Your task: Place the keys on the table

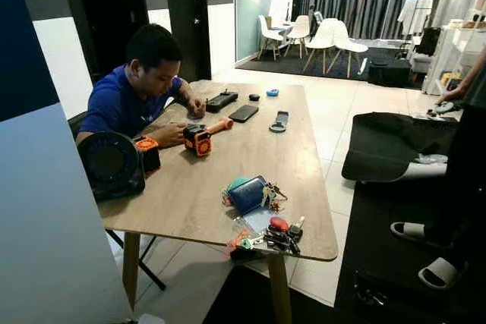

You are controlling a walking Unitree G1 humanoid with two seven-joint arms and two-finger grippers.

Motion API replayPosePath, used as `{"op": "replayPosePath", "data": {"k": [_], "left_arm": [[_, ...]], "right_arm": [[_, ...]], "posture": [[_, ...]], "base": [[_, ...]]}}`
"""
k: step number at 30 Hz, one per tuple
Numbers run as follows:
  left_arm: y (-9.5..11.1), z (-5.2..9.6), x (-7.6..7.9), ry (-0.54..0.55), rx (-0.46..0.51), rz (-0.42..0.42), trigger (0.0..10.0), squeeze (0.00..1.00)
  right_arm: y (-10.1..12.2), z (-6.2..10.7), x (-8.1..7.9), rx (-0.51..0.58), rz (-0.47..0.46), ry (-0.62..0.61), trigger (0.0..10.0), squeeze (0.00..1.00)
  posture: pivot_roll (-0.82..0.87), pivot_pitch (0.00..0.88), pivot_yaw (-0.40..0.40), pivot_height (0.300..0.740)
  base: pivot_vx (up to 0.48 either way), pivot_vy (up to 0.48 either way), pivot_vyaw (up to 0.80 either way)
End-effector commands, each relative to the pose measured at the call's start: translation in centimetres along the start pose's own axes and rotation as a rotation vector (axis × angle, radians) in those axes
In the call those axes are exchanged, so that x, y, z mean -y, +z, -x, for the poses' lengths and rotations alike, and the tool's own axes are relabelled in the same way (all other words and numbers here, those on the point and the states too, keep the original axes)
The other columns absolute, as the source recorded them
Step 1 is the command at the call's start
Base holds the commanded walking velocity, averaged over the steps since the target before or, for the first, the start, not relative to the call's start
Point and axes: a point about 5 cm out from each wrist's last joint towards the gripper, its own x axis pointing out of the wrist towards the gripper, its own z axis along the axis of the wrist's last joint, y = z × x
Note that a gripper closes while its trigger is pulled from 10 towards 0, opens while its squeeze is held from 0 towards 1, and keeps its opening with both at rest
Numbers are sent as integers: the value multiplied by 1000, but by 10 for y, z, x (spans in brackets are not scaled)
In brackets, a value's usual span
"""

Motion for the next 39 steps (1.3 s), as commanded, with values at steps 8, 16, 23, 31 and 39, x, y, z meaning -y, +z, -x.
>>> {"op": "replayPosePath", "data": {"k": [8,16,23,31,39], "left_arm": [[-7,2,0,-15,-29,38,10000,0],[-14,5,-1,-10,-51,64,10000,0],[-19,7,-3,-8,-69,62,10000,0],[-22,9,-5,-6,-66,66,10000,0],[-19,8,-7,-9,-54,62,10000,0]], "right_arm": [[-6,2,-1,-11,14,4,10000,0],[-6,2,-1,-13,28,16,10000,0],[-6,2,-2,-16,40,22,10000,0],[-8,3,-2,-19,46,25,10000,0],[-8,3,-2,-19,46,24,10000,0]], "posture": [[55,19,25,740],[62,17,17,740],[67,14,14,740],[69,12,14,740],[69,14,14,740]], "base": [[0,0,0],[-143,0,0],[-322,0,0],[-361,0,0],[-371,0,0]]}}
